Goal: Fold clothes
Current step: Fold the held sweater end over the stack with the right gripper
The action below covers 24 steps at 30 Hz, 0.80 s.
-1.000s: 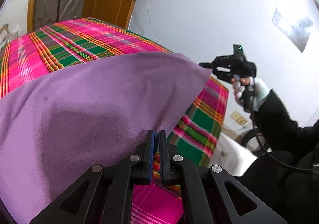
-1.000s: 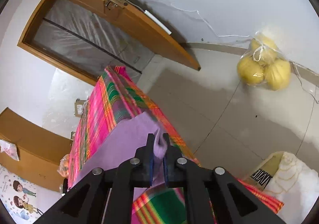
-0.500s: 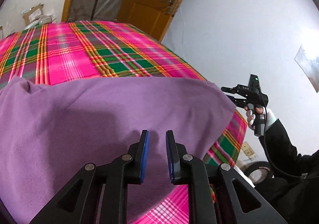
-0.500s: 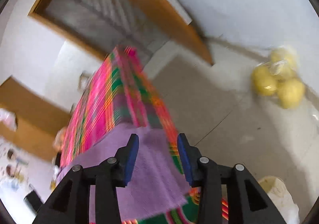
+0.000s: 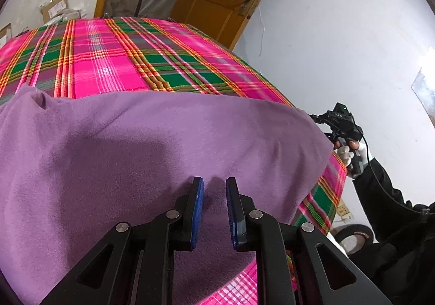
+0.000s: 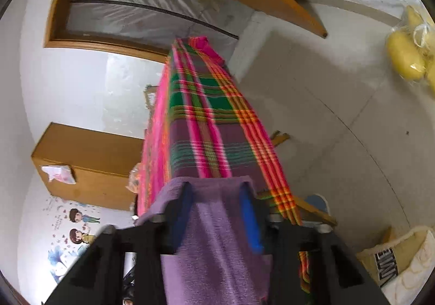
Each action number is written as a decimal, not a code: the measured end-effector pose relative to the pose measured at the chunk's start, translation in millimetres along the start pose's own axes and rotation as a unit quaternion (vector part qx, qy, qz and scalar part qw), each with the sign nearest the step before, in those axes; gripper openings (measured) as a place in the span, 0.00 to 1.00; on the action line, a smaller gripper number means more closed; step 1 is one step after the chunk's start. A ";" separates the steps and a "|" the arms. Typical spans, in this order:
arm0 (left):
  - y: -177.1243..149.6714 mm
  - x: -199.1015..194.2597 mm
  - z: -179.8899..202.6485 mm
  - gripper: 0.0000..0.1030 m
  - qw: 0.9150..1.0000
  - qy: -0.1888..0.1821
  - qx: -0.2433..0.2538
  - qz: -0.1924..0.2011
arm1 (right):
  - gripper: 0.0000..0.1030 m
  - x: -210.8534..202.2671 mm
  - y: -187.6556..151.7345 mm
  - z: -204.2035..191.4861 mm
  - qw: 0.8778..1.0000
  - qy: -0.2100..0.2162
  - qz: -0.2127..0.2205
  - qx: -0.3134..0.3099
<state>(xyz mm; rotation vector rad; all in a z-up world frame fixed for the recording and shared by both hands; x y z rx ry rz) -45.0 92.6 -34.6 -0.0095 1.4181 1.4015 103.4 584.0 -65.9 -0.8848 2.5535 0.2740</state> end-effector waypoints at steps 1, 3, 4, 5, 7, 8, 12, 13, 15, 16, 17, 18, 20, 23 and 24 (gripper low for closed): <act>0.1 0.7 0.0 0.17 1.000 0.001 0.000 -0.001 | 0.08 -2.7 0.7 -3.4 1.000 -0.002 0.007 -0.009; 0.4 2.2 0.1 0.17 1.000 0.003 0.001 -0.003 | 0.06 -8.3 2.1 -10.4 0.999 -0.005 0.022 -0.027; 0.8 2.8 0.3 0.17 1.000 0.003 0.001 -0.003 | 0.05 -11.1 2.8 -13.9 0.999 -0.007 0.029 -0.036; 1.5 3.5 0.1 0.17 1.000 0.004 0.001 -0.003 | 0.05 -13.9 3.5 -17.4 0.998 -0.009 0.036 -0.045; 3.7 3.0 -0.2 0.17 1.000 0.008 0.003 -0.001 | 0.04 -21.9 8.4 -27.1 0.997 -0.009 0.056 -0.060; 4.8 2.3 -0.2 0.17 1.000 0.010 0.004 0.000 | 0.02 -25.8 11.0 -31.8 0.996 -0.007 0.065 -0.065; 6.7 1.1 -2.7 0.17 1.000 0.013 0.001 0.005 | 0.02 -21.5 13.5 -31.2 0.995 -0.033 0.069 -0.071; 6.6 1.9 -3.9 0.17 1.000 0.014 -0.001 0.005 | 0.02 -18.6 13.7 -29.3 0.994 -0.044 0.067 -0.071; 6.2 3.6 -5.0 0.17 1.000 0.015 -0.004 0.003 | 0.02 -12.2 14.4 -26.4 0.994 -0.060 0.066 -0.069; 6.0 3.2 -4.7 0.17 1.000 0.016 -0.004 0.002 | 0.02 -10.4 15.9 -28.3 0.993 -0.061 0.071 -0.069; 5.9 2.2 -4.1 0.17 1.000 0.017 -0.003 0.003 | 0.02 -12.0 16.0 -33.5 0.993 -0.060 0.078 -0.072; 6.3 0.6 -3.3 0.17 1.000 0.018 -0.001 0.003 | 0.02 -17.6 14.7 -42.0 0.991 -0.053 0.087 -0.081; 7.4 -3.9 -2.5 0.17 1.000 0.022 0.001 0.009 | 0.02 -29.4 12.1 -59.3 0.989 -0.038 0.104 -0.100; 9.2 -7.6 -3.9 0.17 1.000 0.022 -0.003 0.017 | 0.00 -40.7 15.8 -66.4 0.985 -0.047 0.125 -0.110; 8.5 -6.6 -3.9 0.17 1.000 0.021 -0.004 0.016 | 0.00 -41.8 18.0 -58.8 0.985 -0.062 0.129 -0.099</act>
Point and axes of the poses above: each gripper's, at about its wrist camera, not at the fingertips, and x roughly the way its jaws point, z to its right, y to its top, the point moved 6 cm from there along x, roughly the way its jaws point, and after that the axes turned 10 degrees about x, right-handed, at the moved point
